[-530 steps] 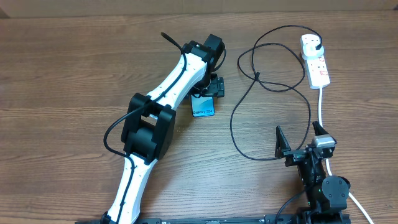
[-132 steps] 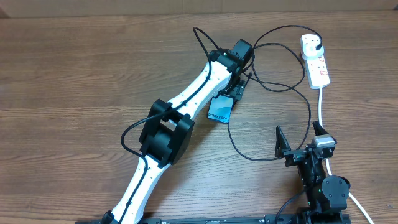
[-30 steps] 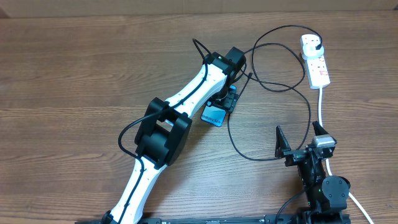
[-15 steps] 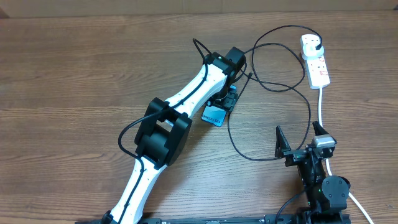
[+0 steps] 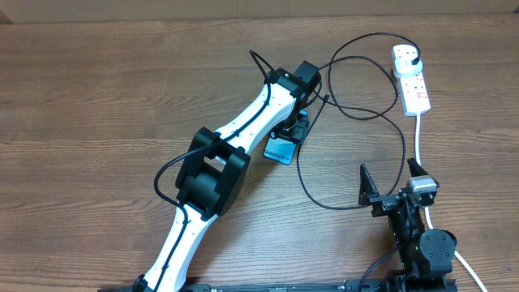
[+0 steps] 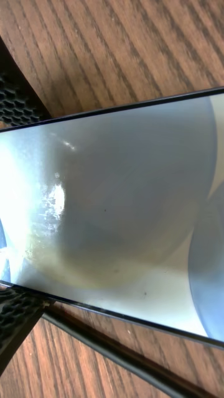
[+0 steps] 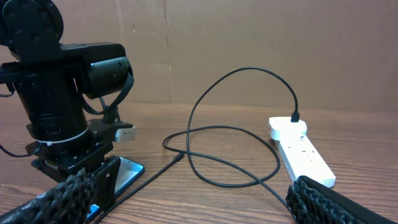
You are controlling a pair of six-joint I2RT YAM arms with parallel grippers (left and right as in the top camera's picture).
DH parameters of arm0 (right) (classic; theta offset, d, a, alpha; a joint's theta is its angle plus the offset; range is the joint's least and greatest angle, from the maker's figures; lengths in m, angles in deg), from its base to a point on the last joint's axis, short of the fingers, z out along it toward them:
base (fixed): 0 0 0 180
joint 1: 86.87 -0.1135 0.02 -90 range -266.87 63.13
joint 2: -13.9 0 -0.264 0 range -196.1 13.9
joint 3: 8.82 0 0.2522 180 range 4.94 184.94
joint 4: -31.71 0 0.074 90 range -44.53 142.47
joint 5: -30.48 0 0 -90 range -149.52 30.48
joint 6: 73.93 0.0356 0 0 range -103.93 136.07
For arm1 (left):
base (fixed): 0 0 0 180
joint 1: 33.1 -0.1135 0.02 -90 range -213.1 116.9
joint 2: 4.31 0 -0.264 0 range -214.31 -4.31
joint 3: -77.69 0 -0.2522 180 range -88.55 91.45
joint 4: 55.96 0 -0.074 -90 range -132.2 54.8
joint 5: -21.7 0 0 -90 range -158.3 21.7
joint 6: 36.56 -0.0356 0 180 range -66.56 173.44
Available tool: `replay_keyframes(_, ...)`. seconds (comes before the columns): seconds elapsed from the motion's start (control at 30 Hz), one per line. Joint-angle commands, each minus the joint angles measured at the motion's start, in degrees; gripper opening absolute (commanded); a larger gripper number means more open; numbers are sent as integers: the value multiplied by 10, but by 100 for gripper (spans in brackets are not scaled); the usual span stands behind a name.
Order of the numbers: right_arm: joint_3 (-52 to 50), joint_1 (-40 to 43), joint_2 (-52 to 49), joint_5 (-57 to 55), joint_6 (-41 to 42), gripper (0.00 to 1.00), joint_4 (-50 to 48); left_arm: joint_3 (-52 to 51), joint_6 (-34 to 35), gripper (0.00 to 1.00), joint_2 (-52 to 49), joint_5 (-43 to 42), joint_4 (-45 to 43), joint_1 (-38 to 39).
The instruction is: Plug charger to phone and switch on socket
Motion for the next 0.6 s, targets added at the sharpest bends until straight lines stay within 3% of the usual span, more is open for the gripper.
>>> replay_keyframes(0.0, -6, -3, 5, -3, -1, 100, -2, -8, 34, 67, -27, 3, 8, -7)
replay_keyframes(0.57, -6, -3, 5, -3, -1, 100, -2, 86, 57, 68, -26, -19, 87, -42)
